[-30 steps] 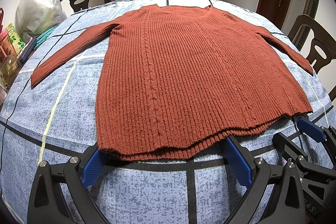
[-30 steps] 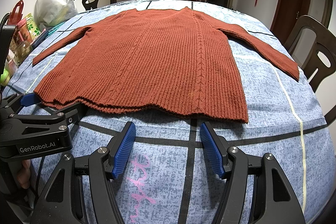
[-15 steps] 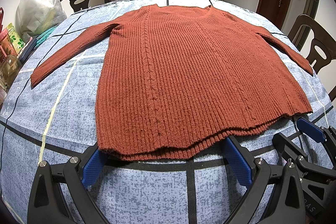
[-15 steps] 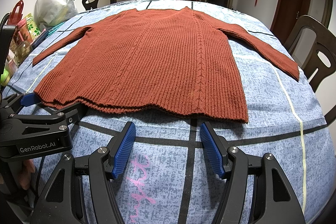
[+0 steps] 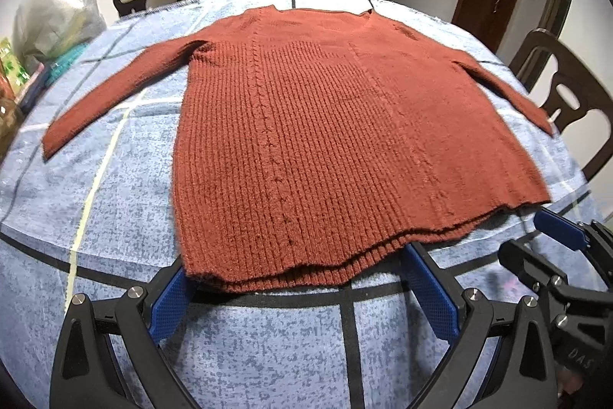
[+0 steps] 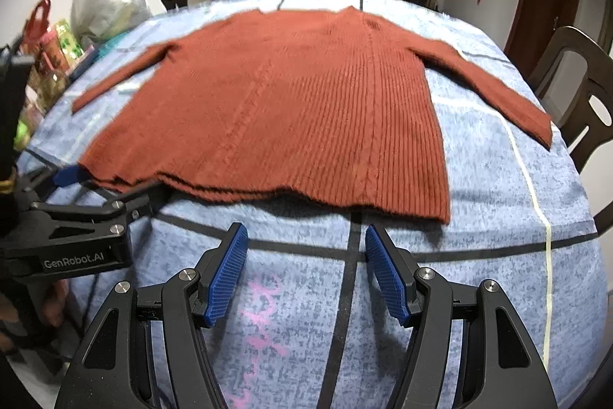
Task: Fold small clothes
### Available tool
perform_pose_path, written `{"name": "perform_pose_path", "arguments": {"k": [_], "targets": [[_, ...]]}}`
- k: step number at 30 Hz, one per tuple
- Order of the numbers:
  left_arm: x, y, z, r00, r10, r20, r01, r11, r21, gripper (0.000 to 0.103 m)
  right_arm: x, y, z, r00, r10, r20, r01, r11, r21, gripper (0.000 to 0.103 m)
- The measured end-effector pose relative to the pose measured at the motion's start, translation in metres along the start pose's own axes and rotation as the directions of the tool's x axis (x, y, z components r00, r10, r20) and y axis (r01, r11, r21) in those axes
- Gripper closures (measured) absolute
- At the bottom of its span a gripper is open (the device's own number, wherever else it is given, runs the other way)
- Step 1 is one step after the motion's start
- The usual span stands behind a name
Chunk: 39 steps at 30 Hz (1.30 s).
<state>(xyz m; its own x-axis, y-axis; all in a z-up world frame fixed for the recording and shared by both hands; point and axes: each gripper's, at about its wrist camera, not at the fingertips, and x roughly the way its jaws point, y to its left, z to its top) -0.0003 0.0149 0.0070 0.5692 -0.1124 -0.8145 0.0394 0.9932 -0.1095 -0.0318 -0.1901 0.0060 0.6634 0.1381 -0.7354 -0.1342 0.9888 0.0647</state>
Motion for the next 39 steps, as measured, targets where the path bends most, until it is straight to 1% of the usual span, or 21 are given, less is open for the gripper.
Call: {"name": "perform_pose_path", "arguments": {"k": [2,4,6,9,12,13,15,17,19,23,25,29,33,34,36,39], "targets": [[-0.004,0.007,0.003,0.999,-0.043,-0.011,0.042,0.999,-0.024,0.001,-0.008,0.003,0.004,0.999,0.011,0.03,-0.01,1.0,-0.019,0.039],[-0.011,0.015,0.004,0.999,-0.052,0.001,0.052,0.998,-0.041,0.001,-0.018,0.01,0.011,0.997,0.019,0.079,-0.015,0.998,-0.06,0.039],[-0.02,0.024,0.006,0.999,-0.024,0.032,0.026,0.998,-0.052,0.001,-0.023,0.017,0.019,0.993,0.021,0.113,-0.009,0.994,-0.106,0.039],[-0.033,0.041,0.01,0.997,0.023,0.075,-0.017,0.996,-0.084,0.001,-0.023,0.032,0.032,0.988,0.003,0.156,0.027,0.981,-0.191,0.039],[-0.044,0.062,0.015,0.989,0.089,0.115,-0.074,0.989,-0.129,0.001,-0.013,0.051,0.049,0.985,0.016,0.172,0.031,0.963,-0.266,0.039],[-0.046,0.069,0.016,0.987,0.105,0.121,-0.087,0.985,-0.147,0.001,-0.007,0.056,0.053,0.985,0.027,0.168,0.022,0.959,-0.281,0.039],[-0.049,0.086,0.019,0.986,0.116,0.123,-0.092,0.979,-0.18,0.001,0.001,0.066,0.061,0.986,0.056,0.156,-0.006,0.953,-0.302,0.039],[-0.054,0.101,0.02,0.981,0.144,0.132,-0.115,0.972,-0.205,0.001,0.011,0.076,0.07,0.985,0.103,0.138,-0.054,0.946,-0.32,0.039],[-0.06,0.114,0.021,0.971,0.187,0.148,-0.151,0.963,-0.224,0.001,0.018,0.084,0.078,0.984,0.124,0.129,-0.076,0.942,-0.327,0.039],[-0.07,0.142,0.023,0.952,0.251,0.175,-0.197,0.941,-0.275,0.001,0.031,0.106,0.092,0.977,0.174,0.124,-0.117,0.922,-0.369,0.039],[-0.071,0.155,0.024,0.947,0.271,0.172,-0.211,0.929,-0.304,0.001,0.037,0.122,0.1,0.971,0.203,0.125,-0.135,0.902,-0.41,0.039],[-0.071,0.178,0.022,0.941,0.293,0.166,-0.225,0.914,-0.338,0.001,0.05,0.151,0.113,0.96,0.259,0.11,-0.177,0.861,-0.477,0.039],[-0.069,0.192,0.019,0.931,0.329,0.154,-0.264,0.905,-0.334,0.001,0.066,0.182,0.121,0.949,0.306,0.08,-0.211,0.802,-0.558,0.039],[-0.069,0.193,0.018,0.93,0.333,0.155,-0.269,0.905,-0.329,0.001,0.071,0.191,0.122,0.947,0.315,0.066,-0.221,0.786,-0.578,0.039],[-0.069,0.199,0.016,0.93,0.334,0.153,-0.271,0.905,-0.329,0.001,0.08,0.204,0.125,0.945,0.326,0.033,-0.244,0.767,-0.593,0.039],[-0.068,0.208,0.015,0.922,0.359,0.144,-0.294,0.893,-0.339,0.002,0.088,0.22,0.129,0.935,0.354,-0.002,-0.282,0.741,-0.61,0.039]]}}
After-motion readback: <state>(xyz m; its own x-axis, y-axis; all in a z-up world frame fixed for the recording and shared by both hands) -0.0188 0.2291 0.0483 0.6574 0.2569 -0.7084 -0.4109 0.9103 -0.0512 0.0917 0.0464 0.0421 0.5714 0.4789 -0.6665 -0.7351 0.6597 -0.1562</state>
